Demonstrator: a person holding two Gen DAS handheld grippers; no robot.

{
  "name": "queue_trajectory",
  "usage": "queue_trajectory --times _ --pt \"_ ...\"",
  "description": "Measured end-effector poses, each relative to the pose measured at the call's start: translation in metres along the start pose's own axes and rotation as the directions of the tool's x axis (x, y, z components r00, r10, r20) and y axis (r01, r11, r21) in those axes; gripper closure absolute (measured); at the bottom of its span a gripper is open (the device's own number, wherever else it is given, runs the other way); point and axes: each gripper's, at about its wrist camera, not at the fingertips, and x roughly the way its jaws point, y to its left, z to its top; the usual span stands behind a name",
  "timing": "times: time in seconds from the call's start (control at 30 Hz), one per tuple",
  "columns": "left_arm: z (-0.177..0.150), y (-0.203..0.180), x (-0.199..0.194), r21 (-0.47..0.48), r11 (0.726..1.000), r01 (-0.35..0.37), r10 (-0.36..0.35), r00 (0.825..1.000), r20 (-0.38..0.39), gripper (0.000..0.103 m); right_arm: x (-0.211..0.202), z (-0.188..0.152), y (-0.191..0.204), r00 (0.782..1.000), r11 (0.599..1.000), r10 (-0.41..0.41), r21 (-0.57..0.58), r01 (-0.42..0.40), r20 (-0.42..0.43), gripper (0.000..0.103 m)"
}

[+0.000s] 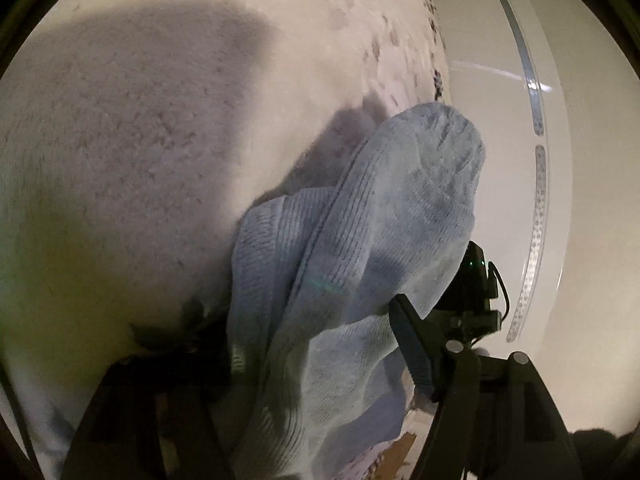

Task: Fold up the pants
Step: 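Carry the folded shorts with both grippers to the green blanket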

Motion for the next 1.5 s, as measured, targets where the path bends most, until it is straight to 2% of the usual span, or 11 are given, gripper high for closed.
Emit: queue_trajectory --times 0.07,0.1,0.13,0.2,0.47,0.63,0.9,1.07,1.27,1.4,1.5 --pt "-0.006 -0.009 0.006 -0.014 1.0 -0.002 0.002 1.0 -0.018 0.061 0.008 -0.001 0.008 1.0 1.0 -0.006 -0.021 0.006 0.003 0.033" --pt "-0.011 -0.015 0.013 -0.011 1.0 0.013 -0.013 0.999 -0.049 0.087 0.011 -0.002 0.013 1.0 0.999 -0.001 -0.038 0.001 0.003 0.041" --pt "-0.015 -0.024 0.021 -0.001 1.0 0.002 -0.002 0.998 -0.063 0.088 0.015 -0.004 0.019 1.0 0.998 -0.004 -0.058 0.004 -0.003 0.066" --pt "-0.02 -0.037 0.02 0.036 0.996 -0.076 0.077 0.996 -0.035 0.089 0.024 -0.009 0.031 0.999 0.996 -0.048 -0.079 0.047 -0.001 0.086" --pt "-0.054 -0.063 -0.052 -0.006 0.999 0.046 -0.045 0.994 0.099 0.09 0.003 -0.038 0.075 0.997 0.993 0.014 -0.121 -0.005 0.077 0.093" --pt "-0.091 -0.085 -0.113 -0.03 0.999 0.033 -0.027 0.984 0.175 0.09 0.015 -0.057 0.134 1.0 0.982 0.011 -0.188 -0.005 0.029 0.093" --pt "-0.141 -0.101 -0.277 -0.037 0.997 0.063 -0.046 0.931 0.361 0.09 0.08 -0.103 0.261 0.996 0.947 0.008 -0.318 -0.037 -0.091 0.093" --pt "-0.151 -0.084 -0.402 -0.009 0.998 0.069 -0.057 0.886 0.461 0.09 0.171 -0.139 0.368 0.99 0.907 0.009 -0.415 -0.068 -0.142 0.093" --pt "-0.132 -0.028 -0.559 0.006 0.999 0.04 -0.038 0.857 0.513 0.09 0.325 -0.165 0.479 0.985 0.862 0.031 -0.495 -0.111 -0.167 0.093" --pt "-0.084 0.032 -0.637 0.003 1.0 -0.017 0.014 0.857 0.516 0.086 0.431 -0.147 0.524 0.983 0.859 0.054 -0.494 -0.137 -0.178 0.093" --pt "-0.036 0.116 -0.655 -0.128 0.982 -0.14 0.184 0.868 0.46 0.078 0.516 -0.102 0.519 0.987 0.901 0.014 -0.427 -0.081 -0.159 0.09"
